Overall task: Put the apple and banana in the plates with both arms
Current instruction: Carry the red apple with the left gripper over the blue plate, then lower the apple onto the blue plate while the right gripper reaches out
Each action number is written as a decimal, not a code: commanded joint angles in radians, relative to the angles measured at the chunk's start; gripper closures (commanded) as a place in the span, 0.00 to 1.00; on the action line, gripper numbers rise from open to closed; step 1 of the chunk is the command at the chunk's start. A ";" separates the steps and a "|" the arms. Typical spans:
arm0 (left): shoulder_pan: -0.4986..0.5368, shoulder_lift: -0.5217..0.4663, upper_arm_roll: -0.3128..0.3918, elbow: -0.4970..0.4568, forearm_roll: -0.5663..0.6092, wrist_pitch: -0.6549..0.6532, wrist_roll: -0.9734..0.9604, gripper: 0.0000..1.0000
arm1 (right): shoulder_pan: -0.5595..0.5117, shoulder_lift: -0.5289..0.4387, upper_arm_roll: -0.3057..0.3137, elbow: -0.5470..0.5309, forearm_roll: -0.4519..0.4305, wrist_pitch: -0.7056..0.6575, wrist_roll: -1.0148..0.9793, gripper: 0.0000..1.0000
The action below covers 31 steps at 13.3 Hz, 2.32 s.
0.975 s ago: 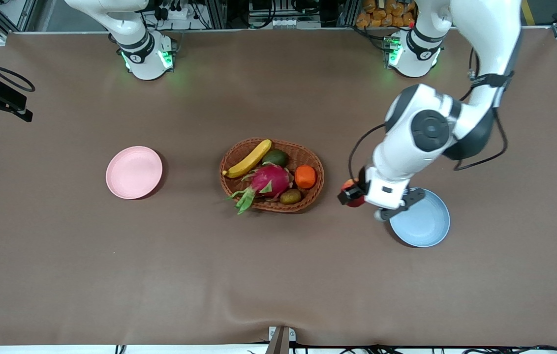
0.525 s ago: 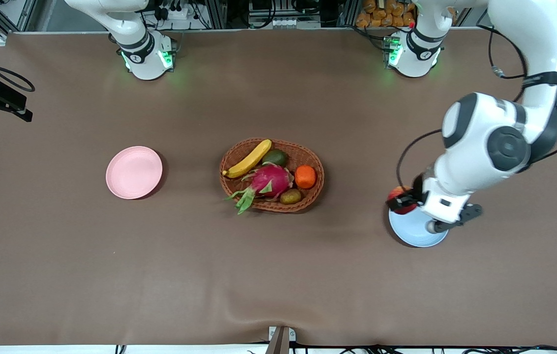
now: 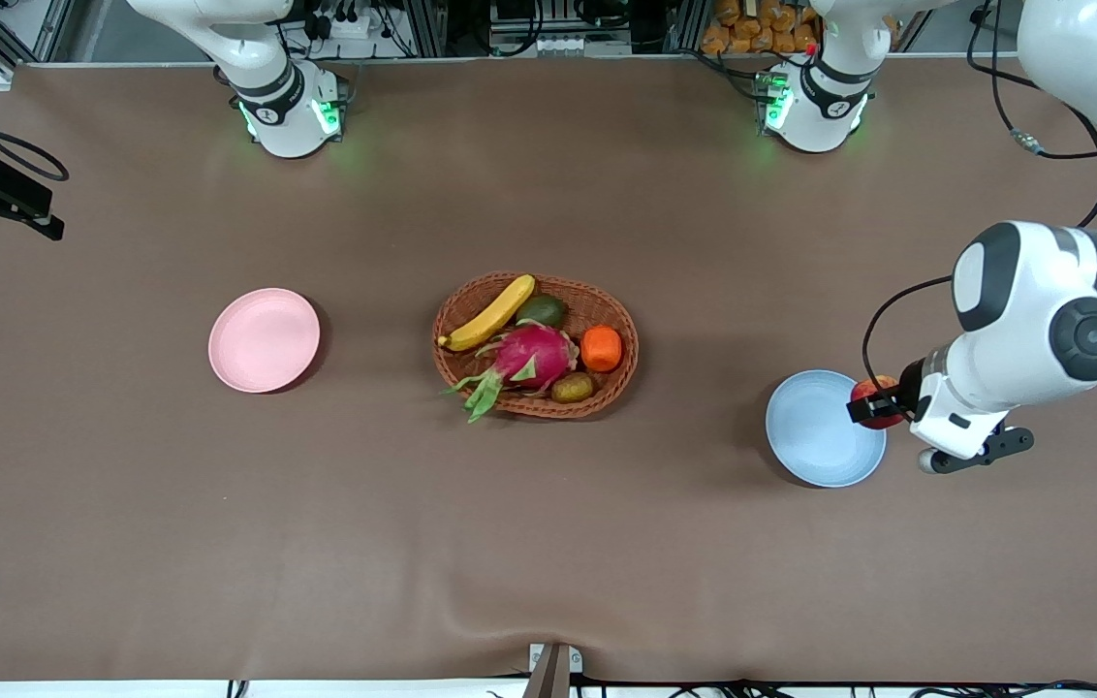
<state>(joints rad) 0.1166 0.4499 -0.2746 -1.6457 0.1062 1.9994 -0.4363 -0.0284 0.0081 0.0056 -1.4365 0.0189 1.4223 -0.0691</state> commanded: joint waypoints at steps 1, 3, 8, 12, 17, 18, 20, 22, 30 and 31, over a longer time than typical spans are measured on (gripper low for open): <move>-0.008 0.050 -0.009 0.001 0.032 0.065 -0.002 1.00 | -0.016 0.000 0.013 0.004 0.003 -0.006 0.012 0.00; -0.006 0.099 -0.008 0.001 0.087 0.128 -0.004 1.00 | -0.019 0.000 0.013 0.004 0.003 -0.008 0.012 0.00; -0.017 0.182 -0.009 0.004 0.259 0.183 -0.022 1.00 | -0.016 0.001 0.013 0.005 0.003 -0.008 0.003 0.00; -0.040 0.220 -0.008 0.006 0.311 0.183 -0.033 1.00 | 0.014 0.071 0.017 0.008 -0.010 -0.003 -0.005 0.00; -0.040 0.222 -0.008 -0.016 0.323 0.179 -0.036 0.67 | 0.125 0.139 0.017 -0.002 0.001 -0.008 0.024 0.00; -0.034 0.222 -0.008 -0.014 0.323 0.179 -0.033 0.32 | 0.143 0.171 0.019 -0.021 0.007 0.001 0.087 0.00; -0.029 0.220 -0.009 -0.016 0.323 0.177 -0.027 0.00 | 0.171 0.213 0.017 -0.060 0.087 0.047 0.246 0.00; -0.022 0.210 -0.009 -0.013 0.323 0.174 -0.022 0.00 | 0.203 0.245 0.017 -0.113 0.177 0.105 0.436 0.00; -0.015 0.004 -0.052 0.016 0.306 -0.011 -0.021 0.00 | 0.341 0.479 0.017 -0.216 0.434 0.400 0.931 0.00; -0.015 -0.020 -0.057 0.021 0.294 -0.046 -0.021 0.00 | 0.366 0.493 0.017 -0.222 0.434 0.440 0.999 0.05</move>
<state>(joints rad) 0.0952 0.4766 -0.3119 -1.6206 0.4038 2.0088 -0.4522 0.2789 0.4752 0.0312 -1.6503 0.4272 1.8029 0.8157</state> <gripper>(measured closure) 0.000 0.000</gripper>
